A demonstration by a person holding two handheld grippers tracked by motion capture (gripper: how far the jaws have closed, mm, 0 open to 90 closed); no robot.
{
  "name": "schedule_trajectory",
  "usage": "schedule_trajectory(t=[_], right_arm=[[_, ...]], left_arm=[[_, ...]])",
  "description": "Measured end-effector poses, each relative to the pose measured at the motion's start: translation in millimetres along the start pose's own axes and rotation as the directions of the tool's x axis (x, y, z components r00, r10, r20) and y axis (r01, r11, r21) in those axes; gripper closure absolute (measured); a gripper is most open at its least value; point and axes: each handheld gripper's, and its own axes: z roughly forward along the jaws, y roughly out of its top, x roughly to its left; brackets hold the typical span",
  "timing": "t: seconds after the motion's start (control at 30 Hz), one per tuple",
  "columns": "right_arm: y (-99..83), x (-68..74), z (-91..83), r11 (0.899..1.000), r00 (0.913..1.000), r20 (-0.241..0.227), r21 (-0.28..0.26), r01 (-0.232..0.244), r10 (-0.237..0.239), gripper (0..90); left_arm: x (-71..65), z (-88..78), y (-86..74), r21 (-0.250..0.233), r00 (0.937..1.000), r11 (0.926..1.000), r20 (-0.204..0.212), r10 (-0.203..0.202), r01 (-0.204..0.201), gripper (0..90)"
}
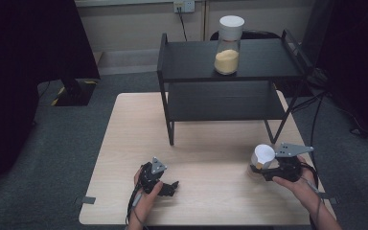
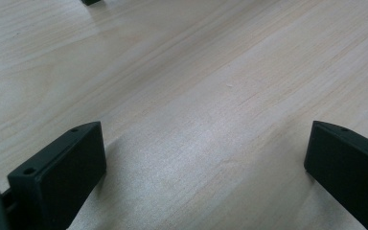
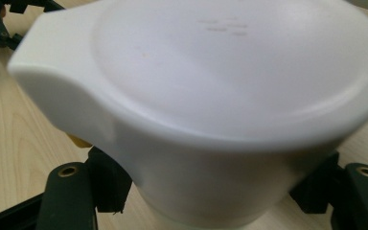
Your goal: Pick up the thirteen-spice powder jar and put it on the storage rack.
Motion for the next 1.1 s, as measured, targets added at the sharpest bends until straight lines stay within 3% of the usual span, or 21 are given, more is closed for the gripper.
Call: schedule_trajectory(t=[0.43, 1.1], right_arm=[[17.6, -9.6, -3.5, 1.000, 0.9998, -0.007, -0.012, -0.020, 0.020, 30.4], [65.5, -13.0, -15.9, 1.000, 1.0000, 0.006, -0.025, -0.006, 0.006, 30.5]], left_arm=[[0.0, -0.1, 0.3, 0.001, 1.0000, 1.0000, -0.001, 0.003, -0.003, 0.2], [0.0, -0.1, 0.3, 0.001, 1.0000, 1.0000, -0.001, 0.003, -0.003, 0.2]])
